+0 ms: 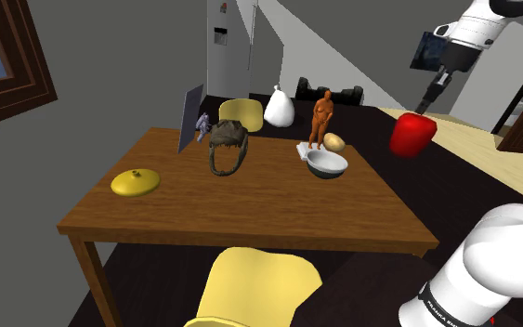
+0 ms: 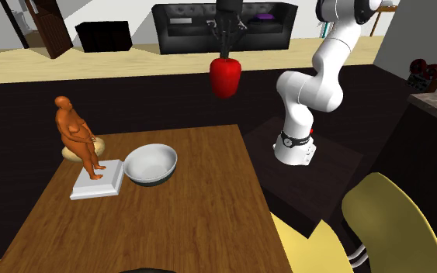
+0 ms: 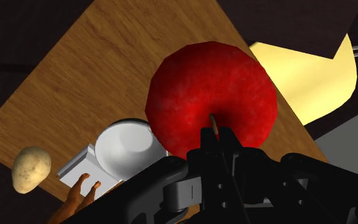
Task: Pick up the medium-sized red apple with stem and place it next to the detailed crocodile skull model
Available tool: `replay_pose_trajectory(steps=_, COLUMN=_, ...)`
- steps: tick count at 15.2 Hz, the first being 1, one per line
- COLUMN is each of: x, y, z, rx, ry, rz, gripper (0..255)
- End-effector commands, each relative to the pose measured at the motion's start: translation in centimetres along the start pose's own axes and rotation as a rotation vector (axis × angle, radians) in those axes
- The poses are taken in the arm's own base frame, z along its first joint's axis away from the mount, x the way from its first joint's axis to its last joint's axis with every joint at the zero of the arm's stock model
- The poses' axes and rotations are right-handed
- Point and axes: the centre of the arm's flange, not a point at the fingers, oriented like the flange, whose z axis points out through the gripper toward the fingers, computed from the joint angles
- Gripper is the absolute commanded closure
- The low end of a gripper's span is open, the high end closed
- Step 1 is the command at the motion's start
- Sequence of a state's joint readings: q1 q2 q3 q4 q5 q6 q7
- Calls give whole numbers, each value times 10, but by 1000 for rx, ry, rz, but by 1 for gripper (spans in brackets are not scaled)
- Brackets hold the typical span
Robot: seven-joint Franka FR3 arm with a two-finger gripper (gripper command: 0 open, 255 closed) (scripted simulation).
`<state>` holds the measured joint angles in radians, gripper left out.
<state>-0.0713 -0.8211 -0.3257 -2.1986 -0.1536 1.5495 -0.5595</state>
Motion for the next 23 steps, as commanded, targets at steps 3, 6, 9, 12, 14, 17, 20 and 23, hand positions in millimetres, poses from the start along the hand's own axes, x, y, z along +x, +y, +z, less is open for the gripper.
replay_pose_trajectory(steps=3, x=47, y=-21, z=8, rx=0, ry=1, rz=1, gripper=255)
replay_pose_trajectory(steps=6, x=82, y=-38, z=14, rx=0, ry=1, rz=1, gripper=255)
replay_pose_trajectory(steps=9, x=117, y=-55, z=20, rx=0, ry=1, rz=1, gripper=255)
replay_pose_trajectory(steps=12, x=153, y=-71, z=26, rx=0, ry=1, rz=1, gripper=255)
replay_pose_trajectory(steps=14, x=176, y=-82, z=29, rx=0, ry=1, rz=1, gripper=255)
replay_pose_trajectory(steps=17, x=212, y=-99, z=35, rx=0, ry=1, rz=1, gripper=255)
replay_pose_trajectory(steps=20, x=247, y=-116, z=41, rx=0, ry=1, rz=1, gripper=255)
replay_pose_trajectory(steps=23, x=283, y=-133, z=47, rx=0, ry=1, rz=1, gripper=255)
